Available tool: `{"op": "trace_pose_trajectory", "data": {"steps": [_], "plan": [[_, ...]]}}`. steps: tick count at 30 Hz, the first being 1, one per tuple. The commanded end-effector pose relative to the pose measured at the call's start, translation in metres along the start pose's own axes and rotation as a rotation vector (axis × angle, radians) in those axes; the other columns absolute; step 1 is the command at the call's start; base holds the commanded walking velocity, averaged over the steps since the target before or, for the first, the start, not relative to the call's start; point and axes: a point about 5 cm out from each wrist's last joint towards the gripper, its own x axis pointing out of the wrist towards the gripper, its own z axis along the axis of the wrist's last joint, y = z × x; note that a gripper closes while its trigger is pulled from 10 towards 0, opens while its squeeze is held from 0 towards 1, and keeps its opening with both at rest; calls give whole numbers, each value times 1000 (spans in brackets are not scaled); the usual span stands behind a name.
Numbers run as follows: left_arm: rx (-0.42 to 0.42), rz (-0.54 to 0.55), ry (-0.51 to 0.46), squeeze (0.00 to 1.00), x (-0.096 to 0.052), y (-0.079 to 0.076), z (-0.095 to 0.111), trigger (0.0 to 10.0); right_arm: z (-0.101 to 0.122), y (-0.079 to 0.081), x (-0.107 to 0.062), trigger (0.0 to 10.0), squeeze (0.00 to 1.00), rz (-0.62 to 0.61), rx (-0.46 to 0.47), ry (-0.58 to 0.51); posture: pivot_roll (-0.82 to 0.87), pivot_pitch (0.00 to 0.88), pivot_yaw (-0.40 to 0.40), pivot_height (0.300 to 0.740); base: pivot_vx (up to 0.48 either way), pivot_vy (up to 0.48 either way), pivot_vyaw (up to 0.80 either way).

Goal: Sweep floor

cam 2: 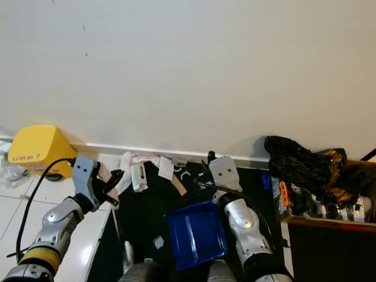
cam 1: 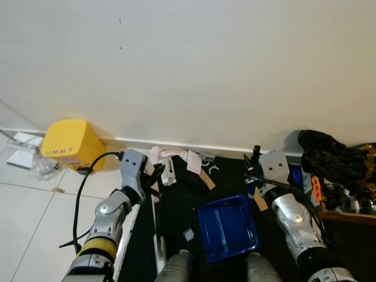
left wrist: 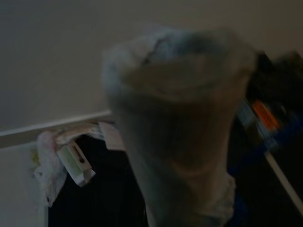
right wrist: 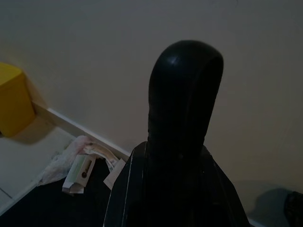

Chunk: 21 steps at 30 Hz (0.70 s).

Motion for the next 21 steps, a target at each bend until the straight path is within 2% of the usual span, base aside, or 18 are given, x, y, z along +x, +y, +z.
{"op": "trace_pose_trajectory", "data": {"steps": [1, 6, 8, 10, 13, 17, 21], "plan": [[-36, 19, -32, 0, 0, -1, -1, 10000, -6, -3, -7, 10000, 0, -13, -14, 22, 67, 272, 86, 740, 0, 0, 0], [-77, 27, -97, 0, 7, -4, 10, 10000, -3, -5, -6, 10000, 0, -25, -7, 11, 66, 291, 89, 740, 0, 0, 0], [-146, 43, -160, 0, 17, -7, 20, 10000, -1, -6, -3, 10000, 0, -36, 15, 5, 61, 287, 86, 740, 0, 0, 0], [-168, 48, -178, 0, 20, -8, 23, 10000, 0, -7, -2, 10000, 0, -37, 19, 4, 61, 287, 86, 740, 0, 0, 0], [-296, 54, -202, 0, 27, -15, 20, 10000, 1, -6, -1, 10000, 0, -24, 16, 0, 46, 272, 77, 740, 0, 0, 0], [-363, 46, -197, 0, 25, -18, 14, 10000, 3, -7, 0, 10000, 0, -23, 13, -4, 40, 262, 75, 740, 0, 0, 0], [-372, 50, -196, 0, 22, -16, 12, 10000, 4, -8, 1, 10000, 0, -23, 12, -6, 40, 260, 74, 740, 0, 0, 0]]}}
